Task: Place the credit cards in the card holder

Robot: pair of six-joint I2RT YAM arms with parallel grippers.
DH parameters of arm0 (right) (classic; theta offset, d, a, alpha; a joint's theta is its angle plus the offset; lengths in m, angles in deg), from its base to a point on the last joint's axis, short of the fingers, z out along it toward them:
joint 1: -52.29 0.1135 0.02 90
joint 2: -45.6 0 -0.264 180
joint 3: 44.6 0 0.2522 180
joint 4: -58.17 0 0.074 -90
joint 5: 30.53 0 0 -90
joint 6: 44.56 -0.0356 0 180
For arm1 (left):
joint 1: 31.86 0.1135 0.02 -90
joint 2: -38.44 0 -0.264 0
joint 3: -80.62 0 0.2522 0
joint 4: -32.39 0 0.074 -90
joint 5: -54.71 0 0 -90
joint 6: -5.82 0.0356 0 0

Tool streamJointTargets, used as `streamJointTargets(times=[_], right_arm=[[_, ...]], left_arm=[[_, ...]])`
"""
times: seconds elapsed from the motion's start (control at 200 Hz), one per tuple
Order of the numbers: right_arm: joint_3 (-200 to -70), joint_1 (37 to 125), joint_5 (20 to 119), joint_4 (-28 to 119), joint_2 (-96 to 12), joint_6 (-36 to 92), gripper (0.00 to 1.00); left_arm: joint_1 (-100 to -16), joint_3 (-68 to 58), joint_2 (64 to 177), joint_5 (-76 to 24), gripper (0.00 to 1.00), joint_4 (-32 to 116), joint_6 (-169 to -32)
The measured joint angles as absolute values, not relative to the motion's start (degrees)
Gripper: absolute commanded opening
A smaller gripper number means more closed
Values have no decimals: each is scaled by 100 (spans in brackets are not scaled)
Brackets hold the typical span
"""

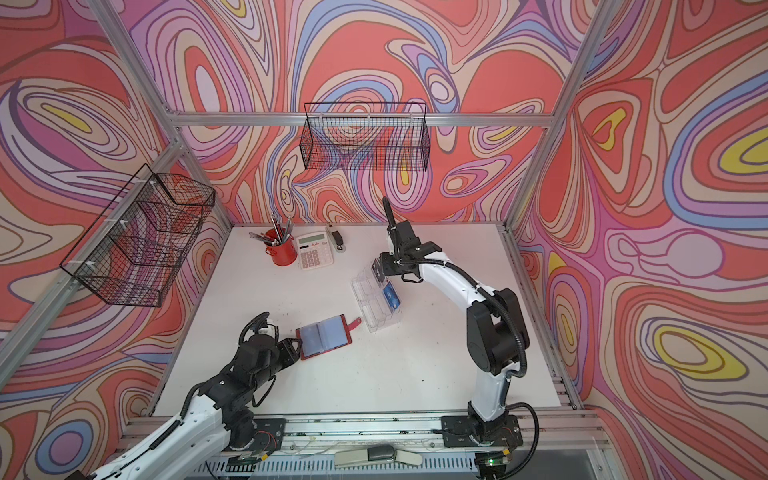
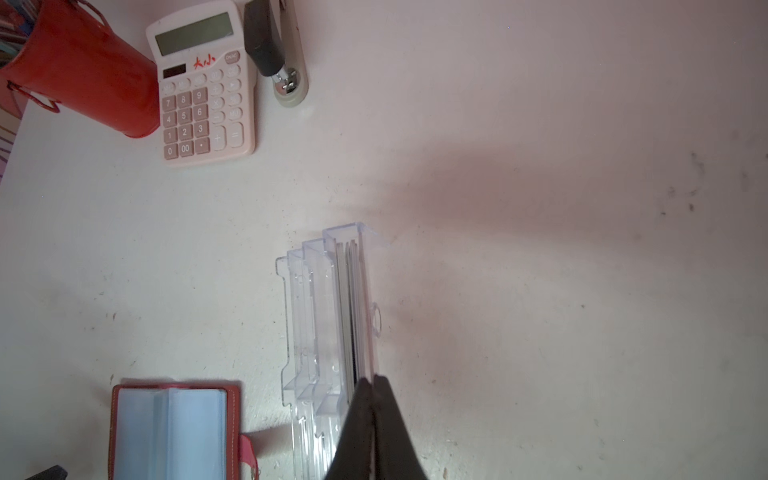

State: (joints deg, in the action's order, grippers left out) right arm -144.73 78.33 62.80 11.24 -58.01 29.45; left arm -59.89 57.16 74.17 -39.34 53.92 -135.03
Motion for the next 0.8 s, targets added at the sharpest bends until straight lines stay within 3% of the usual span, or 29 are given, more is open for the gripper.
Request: streamJointTargets(times=[0.21,0.416,0.571,0.801], right_arm=[[-14117,7829,5690,1266,-4577,2838,0],[-13562,8010,5408,1793,-3478,2362,0],[-12723,9326,4827,2471,-3003,1726,0],[-10823,11446,3732,4269,-2770,692,0]], left_arm=[[-5989,5716,7408,-3932,50,5390,-13520],[-5989,5716,7327,-3851,78,5353,-13527],[-5989,5802,7238,-3816,97,5248,-13546],[-5989,6016,7056,-3807,100,5154,-13590]])
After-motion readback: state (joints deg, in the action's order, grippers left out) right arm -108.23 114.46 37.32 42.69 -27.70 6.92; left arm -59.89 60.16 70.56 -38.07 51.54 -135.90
